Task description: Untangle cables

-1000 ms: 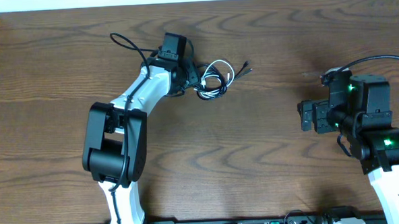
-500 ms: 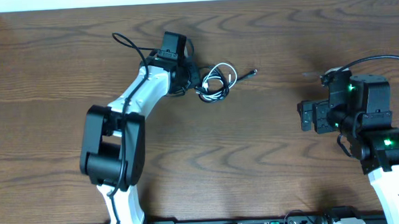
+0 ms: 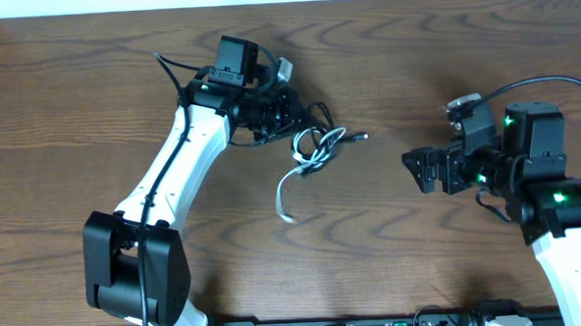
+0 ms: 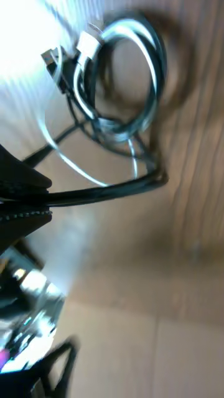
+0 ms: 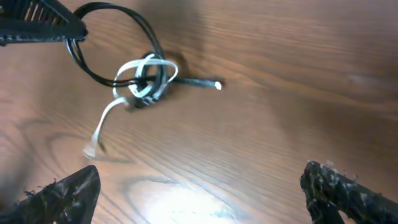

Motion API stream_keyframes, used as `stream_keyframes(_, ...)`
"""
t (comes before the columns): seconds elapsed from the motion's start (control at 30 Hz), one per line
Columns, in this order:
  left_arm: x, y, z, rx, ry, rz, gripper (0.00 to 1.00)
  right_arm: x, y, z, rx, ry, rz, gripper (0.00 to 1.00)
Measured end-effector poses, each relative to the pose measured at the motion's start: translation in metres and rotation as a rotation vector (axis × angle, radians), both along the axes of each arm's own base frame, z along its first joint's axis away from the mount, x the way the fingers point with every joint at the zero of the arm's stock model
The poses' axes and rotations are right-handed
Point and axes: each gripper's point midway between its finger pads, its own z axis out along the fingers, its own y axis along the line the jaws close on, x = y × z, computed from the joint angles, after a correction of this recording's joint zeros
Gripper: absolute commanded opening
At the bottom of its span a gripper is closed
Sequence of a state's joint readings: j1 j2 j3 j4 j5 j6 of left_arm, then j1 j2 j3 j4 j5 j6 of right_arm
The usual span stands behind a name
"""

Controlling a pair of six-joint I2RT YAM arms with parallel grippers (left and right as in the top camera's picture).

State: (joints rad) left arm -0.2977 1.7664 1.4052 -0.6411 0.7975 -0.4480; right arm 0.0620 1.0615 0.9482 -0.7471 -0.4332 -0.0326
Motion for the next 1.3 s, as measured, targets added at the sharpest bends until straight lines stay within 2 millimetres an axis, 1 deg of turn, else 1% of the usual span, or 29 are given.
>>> stream_keyframes(0.1,-0.006,-0.011,0.013,-0.092,0.007,-0.050,0.07,0.009,0.006,-0.008,0.027,0.021,0.018,0.95)
stream_keyframes(0.2,-0.011,-0.017,0.016,-0.113,-0.008,-0.090,0.07,0.022,0.010,-0.016,0.059,0.044,0.016,0.92)
stream_keyframes(0.3,-0.018,-0.019,0.012,-0.062,-0.025,-0.113,0.07,0.030,0.016,-0.027,0.090,0.077,0.028,0.91)
stream_keyframes(0.33,-0.020,-0.020,0.010,-0.033,-0.041,-0.119,0.07,0.032,0.018,-0.031,0.102,0.090,0.033,0.89)
stream_keyframes(0.4,-0.025,-0.023,0.013,0.016,-0.087,-0.136,0.08,0.035,0.022,-0.039,0.121,0.118,0.044,0.87)
stream_keyframes(0.47,-0.030,-0.027,0.022,0.064,-0.165,-0.157,0.07,0.035,0.024,-0.047,0.136,0.150,0.050,0.84)
stream_keyframes(0.57,-0.041,-0.036,0.045,0.106,-0.295,-0.195,0.07,0.037,0.027,-0.054,0.149,0.177,0.051,0.80)
stream_keyframes(0.7,-0.058,-0.054,0.076,0.095,-0.439,-0.244,0.07,0.037,0.040,-0.057,0.154,0.182,0.086,0.80)
stream_keyframes(0.77,-0.067,-0.063,0.084,0.084,-0.465,-0.267,0.08,0.038,0.050,-0.055,0.157,0.163,0.117,0.79)
stream_keyframes(0.87,-0.077,-0.075,0.086,0.071,-0.471,-0.288,0.07,0.039,0.064,-0.050,0.160,0.127,0.160,0.76)
stream_keyframes(0.9,-0.078,-0.078,0.087,0.069,-0.472,-0.291,0.07,0.039,0.067,-0.048,0.160,0.116,0.169,0.69)
stream_keyframes(0.93,-0.079,-0.080,0.087,0.068,-0.476,-0.293,0.07,0.040,0.069,-0.047,0.161,0.109,0.176,0.60)
stream_keyframes(0.97,-0.080,-0.082,0.088,0.065,-0.481,-0.295,0.08,0.041,0.071,-0.046,0.156,0.097,0.181,0.43)
stream_keyframes(1.0,-0.080,-0.083,0.089,0.063,-0.486,-0.297,0.07,0.041,0.072,-0.046,0.155,0.098,0.177,0.24)
stream_keyframes(1.03,-0.080,-0.084,0.089,0.062,-0.489,-0.298,0.07,0.042,0.072,-0.047,0.142,0.090,0.176,0.12)
stream_keyframes(1.07,-0.080,-0.083,0.089,0.064,-0.489,-0.296,0.08,0.044,0.070,-0.048,0.127,0.087,0.164,0.04)
stream_keyframes(1.1,-0.079,-0.083,0.089,0.069,-0.491,-0.293,0.07,0.045,0.066,-0.050,0.109,0.088,0.148,0.01)
stream_keyframes(1.17,-0.074,-0.076,0.087,0.100,-0.497,-0.268,0.07,0.047,0.059,-0.056,0.070,0.099,0.111,0.01)
stream_keyframes(1.2,-0.071,-0.071,0.084,0.128,-0.495,-0.250,0.07,0.046,0.055,-0.059,0.051,0.108,0.096,0.01)
stream_keyframes(1.3,-0.056,-0.045,0.071,0.258,-0.487,-0.170,0.08,0.041,0.047,-0.069,-0.007,0.150,0.051,0.01)
